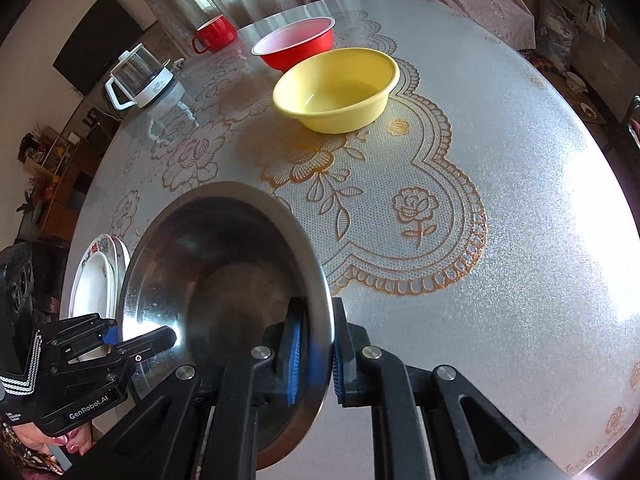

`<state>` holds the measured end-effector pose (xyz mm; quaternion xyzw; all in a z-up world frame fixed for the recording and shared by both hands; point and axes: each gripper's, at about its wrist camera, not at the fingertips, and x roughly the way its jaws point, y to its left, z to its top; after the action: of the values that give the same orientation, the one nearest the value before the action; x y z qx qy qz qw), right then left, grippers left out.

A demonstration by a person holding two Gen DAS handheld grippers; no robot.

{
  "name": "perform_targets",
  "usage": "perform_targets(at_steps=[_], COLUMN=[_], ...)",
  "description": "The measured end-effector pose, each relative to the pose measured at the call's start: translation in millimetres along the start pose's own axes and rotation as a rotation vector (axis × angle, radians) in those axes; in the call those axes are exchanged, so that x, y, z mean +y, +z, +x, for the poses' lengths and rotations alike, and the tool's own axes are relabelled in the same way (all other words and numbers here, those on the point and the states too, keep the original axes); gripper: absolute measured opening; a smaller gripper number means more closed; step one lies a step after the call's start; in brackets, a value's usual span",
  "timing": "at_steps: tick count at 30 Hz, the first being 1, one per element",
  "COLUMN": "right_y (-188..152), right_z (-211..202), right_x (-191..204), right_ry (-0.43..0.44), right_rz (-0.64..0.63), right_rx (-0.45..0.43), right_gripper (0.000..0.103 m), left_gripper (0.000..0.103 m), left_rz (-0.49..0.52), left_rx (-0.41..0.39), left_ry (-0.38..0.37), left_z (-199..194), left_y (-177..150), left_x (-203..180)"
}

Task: Organize plates and bowls
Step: 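Grip the steel basin rim with both grippers and drag it toward the plate stack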

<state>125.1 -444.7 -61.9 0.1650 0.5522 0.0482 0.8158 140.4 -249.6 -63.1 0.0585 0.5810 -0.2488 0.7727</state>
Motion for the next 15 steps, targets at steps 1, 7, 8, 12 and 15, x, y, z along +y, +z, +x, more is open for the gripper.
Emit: perform_targets(at_steps=[1, 7, 8, 12, 15], right_y=[0, -6, -7, -12, -14], right_z=[2, 7, 7, 6, 4], right_x=[2, 8, 9, 6, 5], right_ry=[0.004, -0.006, -0.009, -0.011, -0.013], right_rz=[0.000, 0.000, 0.003, 0.021, 0.029], right_rx=[0.002, 0.007, 0.007, 0.008, 0.007], right_gripper=[0.012, 0.013, 0.013, 0.013, 0.013], left_gripper=[0.024, 0.024, 0.024, 0.024, 0.024], left_rz=[0.000, 0.004, 0.006, 0.014, 0.021], left_rx=[0.000, -0.008, -0.010, -0.016, -0.019], left_ry=[0.001, 0.016, 0.020, 0.029, 0.042], left_z=[0, -5, -5, -3, 2], left_y=[0, -9, -9, -7, 0], left_x=[2, 3, 3, -2, -7])
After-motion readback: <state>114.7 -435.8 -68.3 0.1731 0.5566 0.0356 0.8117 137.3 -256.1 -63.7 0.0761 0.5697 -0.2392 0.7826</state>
